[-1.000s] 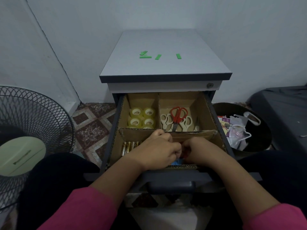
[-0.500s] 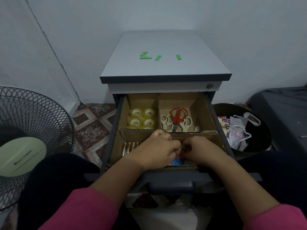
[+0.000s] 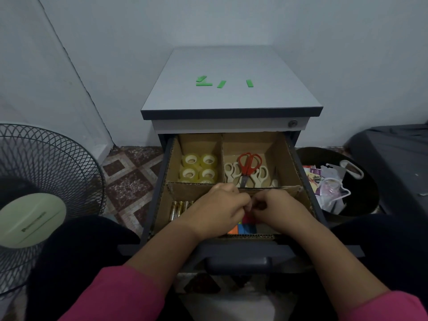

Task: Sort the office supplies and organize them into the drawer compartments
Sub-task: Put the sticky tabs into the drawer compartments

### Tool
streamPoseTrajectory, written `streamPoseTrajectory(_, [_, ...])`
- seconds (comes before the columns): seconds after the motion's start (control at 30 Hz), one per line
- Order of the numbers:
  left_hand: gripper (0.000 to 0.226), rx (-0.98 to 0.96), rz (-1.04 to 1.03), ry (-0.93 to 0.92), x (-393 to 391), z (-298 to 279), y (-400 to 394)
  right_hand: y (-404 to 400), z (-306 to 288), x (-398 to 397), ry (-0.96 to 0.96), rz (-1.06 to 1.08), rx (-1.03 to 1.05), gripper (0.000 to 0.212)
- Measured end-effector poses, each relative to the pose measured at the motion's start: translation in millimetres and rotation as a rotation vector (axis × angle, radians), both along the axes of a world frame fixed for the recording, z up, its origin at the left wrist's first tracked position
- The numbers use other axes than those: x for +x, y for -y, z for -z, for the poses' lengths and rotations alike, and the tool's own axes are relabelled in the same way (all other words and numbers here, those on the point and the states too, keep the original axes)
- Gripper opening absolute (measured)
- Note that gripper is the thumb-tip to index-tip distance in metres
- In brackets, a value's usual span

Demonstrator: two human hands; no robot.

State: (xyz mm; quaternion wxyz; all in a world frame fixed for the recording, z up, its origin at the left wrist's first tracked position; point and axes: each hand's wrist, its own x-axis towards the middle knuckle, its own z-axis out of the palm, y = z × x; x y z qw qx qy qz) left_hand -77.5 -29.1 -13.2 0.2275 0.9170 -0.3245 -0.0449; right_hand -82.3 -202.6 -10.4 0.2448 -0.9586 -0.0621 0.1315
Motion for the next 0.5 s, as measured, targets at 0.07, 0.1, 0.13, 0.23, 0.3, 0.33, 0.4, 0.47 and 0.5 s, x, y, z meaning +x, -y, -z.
streamPoseTrajectory(0.07, [0.023, -0.071, -0.006, 0.013, 0, -1, -2, 1, -1, -1, 0.018, 0.007, 0.02, 0.005])
streamPoseTrajectory(0.1, [0.023, -0.103, -0.008, 0.025, 0, -1, -3, 2, -2, -2, 0.029, 0.011, 0.033, 0.006])
streamPoseTrajectory(0.13, [0.023, -0.134, -0.01, 0.042, 0, -2, -3, 2, -3, -2, 0.036, 0.014, 0.047, 0.009])
streamPoseTrajectory(0.23, [0.028, -0.219, -0.005, 0.096, -1, -2, -3, 2, -6, -4, 0.016, 0.047, 0.1, 0.013])
streamPoseTrajectory(0.3, [0.032, -0.259, -0.004, 0.119, 0, -1, -3, 2, -11, -5, 0.029, 0.076, 0.139, 0.014])
streamPoseTrajectory(0.33, [0.032, -0.277, -0.002, 0.132, 1, 0, -3, 2, -13, -5, 0.048, 0.088, 0.163, 0.014])
streamPoseTrajectory(0.4, [0.03, -0.31, -0.004, 0.154, 3, 1, -4, 2, -18, -3, 0.094, 0.107, 0.21, 0.01])
streamPoseTrajectory(0.47, [0.03, -0.34, -0.033, 0.158, 5, -3, -3, 1, -25, 1, 0.145, 0.122, 0.236, 0.008])
streamPoseTrajectory(0.5, [0.029, -0.36, -0.056, 0.157, 7, -6, -3, 1, -29, 5, 0.173, 0.131, 0.244, 0.007])
